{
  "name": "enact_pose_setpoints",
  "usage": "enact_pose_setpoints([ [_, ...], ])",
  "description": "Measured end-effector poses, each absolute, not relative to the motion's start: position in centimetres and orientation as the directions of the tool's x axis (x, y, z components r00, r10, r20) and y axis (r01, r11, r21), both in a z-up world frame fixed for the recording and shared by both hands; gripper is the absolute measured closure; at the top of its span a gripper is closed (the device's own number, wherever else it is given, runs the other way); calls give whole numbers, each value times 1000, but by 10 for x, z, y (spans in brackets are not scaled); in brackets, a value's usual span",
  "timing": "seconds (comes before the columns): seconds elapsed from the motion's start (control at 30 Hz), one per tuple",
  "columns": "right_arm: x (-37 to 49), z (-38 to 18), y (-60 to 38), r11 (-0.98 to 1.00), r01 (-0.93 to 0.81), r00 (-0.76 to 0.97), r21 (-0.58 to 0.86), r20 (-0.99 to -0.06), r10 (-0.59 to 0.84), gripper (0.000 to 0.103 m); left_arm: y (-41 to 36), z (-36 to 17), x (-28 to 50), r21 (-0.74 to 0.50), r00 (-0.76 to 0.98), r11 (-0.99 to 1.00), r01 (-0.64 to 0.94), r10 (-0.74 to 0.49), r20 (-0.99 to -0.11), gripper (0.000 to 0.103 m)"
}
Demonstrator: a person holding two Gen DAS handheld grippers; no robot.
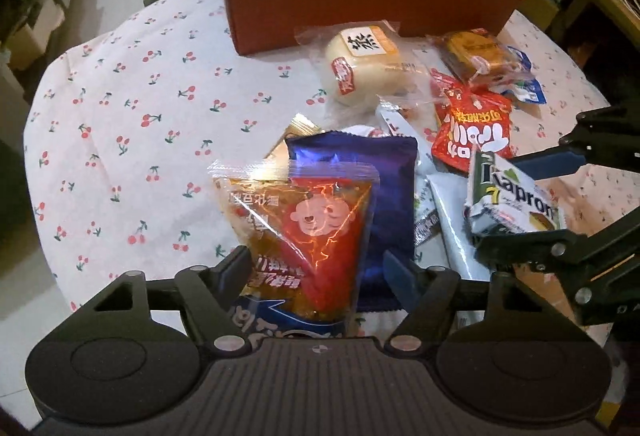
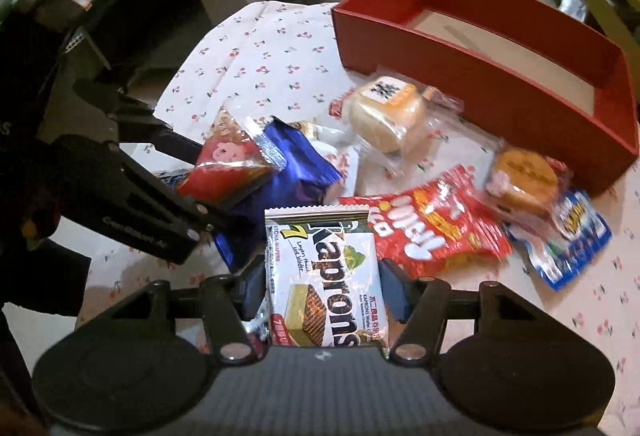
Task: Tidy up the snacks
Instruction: 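Grasp the red-and-blue triangular snack bag with the left tool while the right tool grasps the Kaprons wafer pack, then lift the triangular bag with the left tool while the right tool carries the Kaprons pack toward the box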
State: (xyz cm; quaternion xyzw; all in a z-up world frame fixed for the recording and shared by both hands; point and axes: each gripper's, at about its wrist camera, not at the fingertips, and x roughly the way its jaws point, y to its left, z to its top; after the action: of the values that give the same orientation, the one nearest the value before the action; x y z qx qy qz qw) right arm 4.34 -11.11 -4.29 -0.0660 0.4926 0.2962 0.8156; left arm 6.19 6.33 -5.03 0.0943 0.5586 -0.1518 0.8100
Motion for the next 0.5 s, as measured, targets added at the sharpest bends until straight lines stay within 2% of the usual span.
enact_pose_setpoints([
  [0.07,41,-45,-115,822,-537,339,190,-844,416,31,62,-53,62,-7,333,941,338,-126,-934,12],
  [0.13,40,-45,-116,827,-529,341,191,-844,413,31,60,-59,62,1,314,942,337,-111,-943,7],
  [0.17,40,-46,-116,828,-527,342,192,-844,413,31,58,-63,62,8,307,940,341,-104,-946,1],
  [0.33,45,-50,-115,833,-521,339,188,-850,404,31,51,-67,63,32,325,944,327,-80,-942,0],
  [0.4,45,-53,-115,835,-521,339,177,-855,393,31,50,-65,64,27,326,949,315,-81,-942,4],
  [0.47,43,-53,-116,837,-517,344,178,-853,394,31,47,-59,62,12,329,948,318,-98,-939,23],
  [0.5,43,-51,-118,839,-513,351,181,-848,397,31,47,-56,60,-3,330,949,314,-112,-937,28],
])
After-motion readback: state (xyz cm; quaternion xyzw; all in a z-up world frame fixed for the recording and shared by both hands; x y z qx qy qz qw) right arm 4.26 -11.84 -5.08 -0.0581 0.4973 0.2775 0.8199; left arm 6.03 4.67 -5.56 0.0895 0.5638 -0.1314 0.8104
